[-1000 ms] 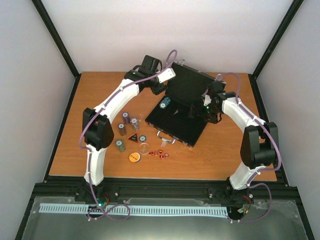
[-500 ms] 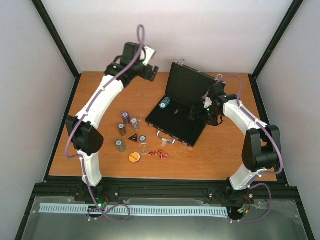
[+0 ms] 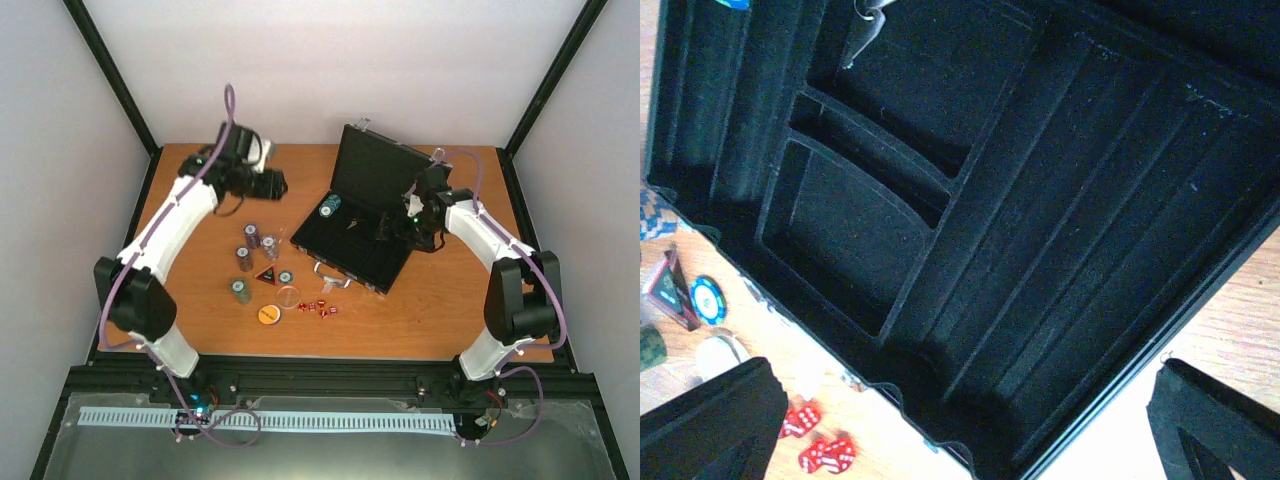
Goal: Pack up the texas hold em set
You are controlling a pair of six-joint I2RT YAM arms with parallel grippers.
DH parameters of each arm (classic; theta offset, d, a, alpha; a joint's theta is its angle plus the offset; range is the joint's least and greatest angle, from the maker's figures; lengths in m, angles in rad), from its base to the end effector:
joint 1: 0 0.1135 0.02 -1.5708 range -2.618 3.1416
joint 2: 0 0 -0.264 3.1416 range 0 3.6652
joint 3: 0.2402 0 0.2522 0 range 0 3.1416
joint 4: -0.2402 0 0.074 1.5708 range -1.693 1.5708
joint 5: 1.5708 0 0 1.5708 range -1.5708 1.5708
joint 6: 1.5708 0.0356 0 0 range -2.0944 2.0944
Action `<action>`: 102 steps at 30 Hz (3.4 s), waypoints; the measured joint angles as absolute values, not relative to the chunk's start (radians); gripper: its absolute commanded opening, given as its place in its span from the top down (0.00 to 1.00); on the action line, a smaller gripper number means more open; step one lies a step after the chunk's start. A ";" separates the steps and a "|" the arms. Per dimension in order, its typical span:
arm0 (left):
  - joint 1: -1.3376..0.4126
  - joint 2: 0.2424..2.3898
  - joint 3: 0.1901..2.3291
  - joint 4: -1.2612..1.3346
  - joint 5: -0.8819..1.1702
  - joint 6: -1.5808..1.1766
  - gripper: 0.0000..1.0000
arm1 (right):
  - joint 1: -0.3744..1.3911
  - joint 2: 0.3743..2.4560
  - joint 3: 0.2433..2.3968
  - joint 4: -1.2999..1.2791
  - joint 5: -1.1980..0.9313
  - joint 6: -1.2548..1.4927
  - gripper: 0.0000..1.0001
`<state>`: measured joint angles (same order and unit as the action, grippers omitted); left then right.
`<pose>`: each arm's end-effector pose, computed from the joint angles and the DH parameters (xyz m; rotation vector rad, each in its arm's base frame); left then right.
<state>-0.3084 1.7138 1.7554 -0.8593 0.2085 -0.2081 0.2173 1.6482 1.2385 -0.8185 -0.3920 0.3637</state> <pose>0.3544 -0.1206 0.3655 0.2214 2.4123 -0.4893 0.3143 0.0833 0.2335 0.1108 2.8479 0.6830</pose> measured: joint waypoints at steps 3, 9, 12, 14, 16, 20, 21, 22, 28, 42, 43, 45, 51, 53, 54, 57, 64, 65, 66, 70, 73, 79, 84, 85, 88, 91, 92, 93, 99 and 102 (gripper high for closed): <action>-0.360 1.608 1.562 -0.902 0.191 -0.225 0.35 | 0.244 1.648 1.238 -0.829 -0.356 0.358 0.00; -0.382 1.442 1.421 -0.967 0.075 -0.253 0.30 | 0.406 1.654 1.291 -0.904 -0.256 0.325 0.00; -0.379 1.375 1.424 -0.987 -0.020 -0.271 0.27 | 0.495 1.674 1.356 -0.933 -0.218 0.314 0.00; -0.378 1.329 1.433 -1.001 -0.083 -0.292 0.24 | 0.561 1.699 1.402 -0.948 -0.192 0.311 0.00; -0.378 1.267 1.437 -1.005 -0.154 -0.321 0.23 | 0.631 1.732 1.439 -0.955 -0.181 0.311 0.00; -0.378 1.136 1.446 -1.009 -0.248 -0.371 0.23 | 0.748 1.819 1.509 -0.962 -0.164 0.327 0.00; -0.378 1.111 1.452 -1.011 -0.263 -0.380 0.23 | 0.777 1.845 1.528 -0.964 -0.160 0.335 0.00; -0.377 1.087 1.457 -1.014 -0.273 -0.391 0.23 | 0.803 1.868 1.544 -0.965 -0.158 0.342 0.00; -0.378 0.988 1.458 -1.045 -0.282 -0.428 0.23 | 0.941 2.001 1.642 -0.973 -0.138 0.402 0.00; -0.378 0.874 1.436 -1.082 -0.204 -0.450 0.23 | 1.033 2.147 1.771 -0.979 -0.030 0.578 0.00; -0.378 0.868 1.433 -1.086 -0.200 -0.450 0.23 | 1.032 2.155 1.771 -0.978 -0.023 0.587 0.00; -0.378 0.859 1.425 -1.097 -0.194 -0.450 0.23 | 1.032 2.177 1.777 -0.978 -0.012 0.601 0.00; -0.378 0.839 1.419 -1.118 -0.182 -0.449 0.23 | 1.032 2.231 1.793 -0.975 -0.007 0.634 0.00; -0.378 0.836 1.418 -1.118 -0.177 -0.449 0.23 | 1.032 2.239 1.796 -0.974 -0.007 0.641 0.00; -0.378 0.834 1.415 -1.119 -0.173 -0.449 0.23 | 1.032 2.244 1.799 -0.974 -0.007 0.645 0.01; -0.378 0.835 1.411 -1.119 -0.170 -0.449 0.23 | 1.032 2.255 1.811 -0.974 -0.006 0.652 0.02; -0.378 0.835 1.404 -1.121 -0.167 -0.449 0.23 | 1.032 2.283 1.850 -0.979 -0.003 0.657 0.12; -0.378 0.835 1.402 -1.121 -0.167 -0.449 0.23 | 1.032 2.284 1.851 -0.980 -0.003 0.656 0.14; -0.378 0.835 1.400 -1.121 -0.166 -0.449 0.23 | 1.032 2.284 1.851 -0.981 0.000 0.657 0.16; -0.378 0.835 1.396 -1.121 -0.161 -0.449 0.23 | 1.032 2.285 1.851 -0.994 0.005 0.661 0.18; -0.378 0.835 1.392 -1.120 -0.160 -0.449 0.23 | 1.032 2.285 1.851 -1.000 0.005 0.663 0.18; -0.378 0.835 1.383 -1.119 -0.152 -0.448 0.23 | 1.034 2.285 1.851 -1.007 0.007 0.663 0.18; -0.378 0.835 1.375 -1.117 -0.152 -0.448 0.23 | 1.041 2.285 1.848 -1.014 0.012 0.663 0.14; -0.378 0.835 1.374 -1.117 -0.151 -0.448 0.23 | 1.042 2.285 1.847 -1.014 0.013 0.664 0.13; -0.378 0.835 1.370 -1.116 -0.150 -0.448 0.23 | 1.047 2.284 1.844 -1.013 0.019 0.664 0.11; -0.378 0.835 1.367 -1.115 -0.150 -0.448 0.23 | 1.051 2.284 1.843 -1.012 0.024 0.664 0.14; -0.378 0.835 1.367 -1.115 -0.150 -0.448 0.23 | 1.051 2.284 1.842 -1.012 0.025 0.664 0.16; -0.378 0.835 1.367 -1.115 -0.150 -0.448 0.23 | 1.051 2.284 1.841 -1.011 0.027 0.663 0.21; -0.378 0.835 1.367 -1.114 -0.149 -0.448 0.23 | 1.051 2.277 1.827 -1.014 0.038 0.669 0.38; -0.378 0.836 1.364 -1.113 -0.149 -0.448 0.23 | 1.051 2.273 1.821 -1.009 0.039 0.670 0.39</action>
<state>-0.3779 0.8356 1.3636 -1.1130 -0.1486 -0.4480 1.0512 2.2734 1.8210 -1.0092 0.0387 0.6704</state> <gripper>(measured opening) 0.770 0.643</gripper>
